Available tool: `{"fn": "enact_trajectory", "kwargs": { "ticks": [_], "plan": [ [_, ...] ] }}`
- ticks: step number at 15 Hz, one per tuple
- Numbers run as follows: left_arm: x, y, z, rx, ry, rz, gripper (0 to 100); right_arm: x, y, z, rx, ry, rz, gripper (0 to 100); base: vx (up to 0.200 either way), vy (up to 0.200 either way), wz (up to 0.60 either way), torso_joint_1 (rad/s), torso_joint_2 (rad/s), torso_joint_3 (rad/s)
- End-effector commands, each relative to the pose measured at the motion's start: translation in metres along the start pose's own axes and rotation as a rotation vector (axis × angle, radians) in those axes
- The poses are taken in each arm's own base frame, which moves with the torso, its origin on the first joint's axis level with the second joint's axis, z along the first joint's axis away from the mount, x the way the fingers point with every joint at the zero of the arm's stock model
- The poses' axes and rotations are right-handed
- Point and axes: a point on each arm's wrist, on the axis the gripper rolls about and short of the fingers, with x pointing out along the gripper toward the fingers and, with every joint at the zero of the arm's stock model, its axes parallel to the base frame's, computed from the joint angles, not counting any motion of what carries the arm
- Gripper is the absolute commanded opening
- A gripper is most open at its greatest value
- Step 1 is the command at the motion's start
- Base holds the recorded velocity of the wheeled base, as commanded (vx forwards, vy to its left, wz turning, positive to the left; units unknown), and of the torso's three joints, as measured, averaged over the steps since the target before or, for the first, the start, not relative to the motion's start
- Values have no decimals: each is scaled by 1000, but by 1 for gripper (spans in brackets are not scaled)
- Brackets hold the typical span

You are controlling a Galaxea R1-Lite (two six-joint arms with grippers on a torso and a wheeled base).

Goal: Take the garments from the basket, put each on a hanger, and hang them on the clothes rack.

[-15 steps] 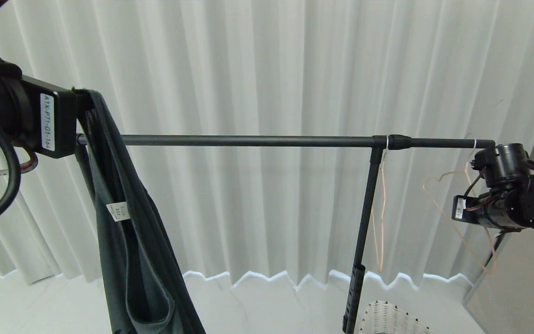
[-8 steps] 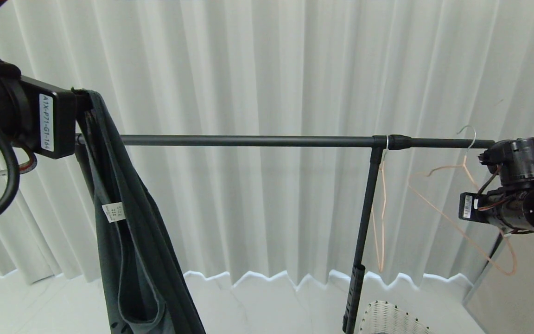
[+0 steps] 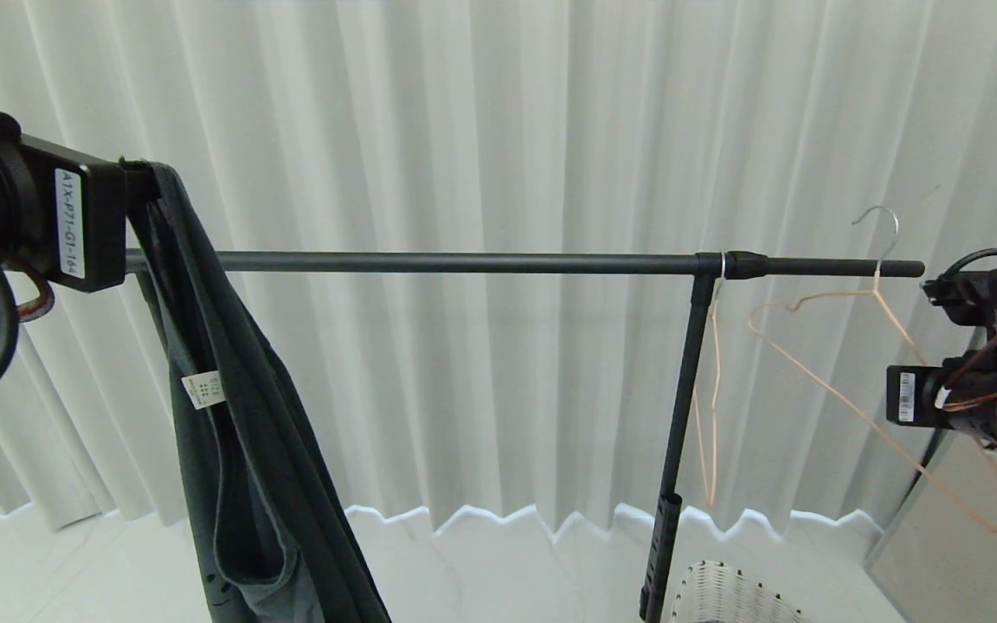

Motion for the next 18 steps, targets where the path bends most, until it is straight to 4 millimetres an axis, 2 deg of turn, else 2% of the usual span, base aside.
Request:
{"fn": "enact_trajectory", "kwargs": {
  "ticks": [1, 4, 7, 13, 18],
  "plan": [
    [1, -1, 0, 2, 3, 1, 0, -37, -15, -8, -28, -63, 15, 0, 0, 0, 0, 0, 0, 0],
    [2, -1, 0, 4, 6, 0, 0, -60, -28, -23, -56, -88, 17, 0, -133, 0, 0, 2, 0, -3],
    [4, -2, -1, 6, 11, -3, 0, -71, -34, -33, -95, -91, 16, 0, -200, 0, 0, 7, 5, 4],
    [13, -6, -7, 20, 51, -1, 0, -85, -38, -32, -113, -143, 37, 0, -200, 0, 0, -1, 0, 5],
    [14, -7, -9, 22, 56, -2, 0, -102, -28, -34, -132, -194, 152, 0, 0, 0, 0, 0, 0, 0]
  ]
}}
